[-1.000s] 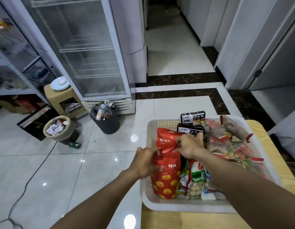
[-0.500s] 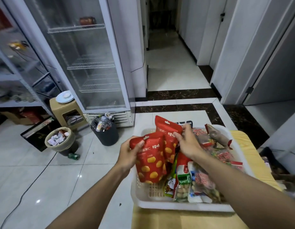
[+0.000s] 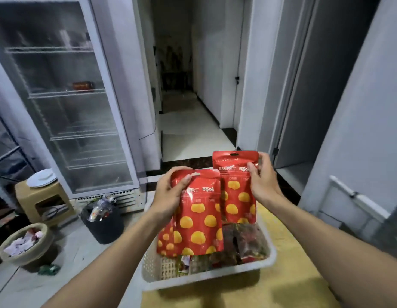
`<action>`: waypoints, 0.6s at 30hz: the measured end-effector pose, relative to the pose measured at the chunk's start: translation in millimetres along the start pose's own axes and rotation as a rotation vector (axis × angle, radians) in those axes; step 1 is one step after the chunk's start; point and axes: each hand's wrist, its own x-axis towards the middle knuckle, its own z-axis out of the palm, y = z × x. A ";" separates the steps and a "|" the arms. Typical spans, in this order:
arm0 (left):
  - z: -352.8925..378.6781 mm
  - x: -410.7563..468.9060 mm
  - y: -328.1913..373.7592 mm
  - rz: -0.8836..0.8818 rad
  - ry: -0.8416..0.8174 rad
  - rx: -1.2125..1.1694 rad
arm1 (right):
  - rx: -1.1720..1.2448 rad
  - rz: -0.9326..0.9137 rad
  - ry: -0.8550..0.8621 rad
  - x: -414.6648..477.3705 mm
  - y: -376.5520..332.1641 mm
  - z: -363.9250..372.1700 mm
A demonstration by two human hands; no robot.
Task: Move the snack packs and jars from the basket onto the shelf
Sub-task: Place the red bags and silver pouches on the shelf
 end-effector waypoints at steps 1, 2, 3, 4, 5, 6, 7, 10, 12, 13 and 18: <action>15.6 -2.3 10.3 0.017 -0.043 -0.014 | -0.021 -0.017 0.043 -5.1 -5.4 -19.2; 31.3 -4.7 19.8 0.038 -0.087 -0.032 | -0.042 -0.028 0.088 -11.7 -11.8 -39.8; 47.9 -8.0 28.8 0.066 -0.130 -0.052 | -0.050 -0.045 0.133 -20.0 -18.0 -60.8; 65.2 -12.4 37.2 0.092 -0.176 -0.068 | -0.057 -0.054 0.176 -29.8 -23.6 -82.0; 82.4 -18.8 46.3 0.105 -0.231 -0.088 | -0.065 -0.060 0.215 -41.2 -29.8 -102.9; 99.9 -26.6 55.7 0.109 -0.298 -0.110 | -0.079 -0.055 0.250 -53.7 -35.7 -123.5; 116.9 -35.5 65.2 0.115 -0.368 -0.135 | -0.100 -0.049 0.284 -66.7 -40.9 -143.7; 166.1 -64.4 93.4 0.163 -0.542 -0.187 | -0.187 -0.044 0.417 -110.7 -60.4 -202.4; 197.9 -86.8 114.3 0.186 -0.641 -0.215 | -0.244 -0.042 0.519 -139.4 -73.8 -242.7; 213.4 -99.3 125.6 0.195 -0.687 -0.219 | -0.260 -0.027 0.554 -153.5 -81.4 -262.3; 289.9 -163.8 182.0 0.195 -0.867 -0.291 | -0.354 -0.006 0.742 -213.2 -121.3 -366.1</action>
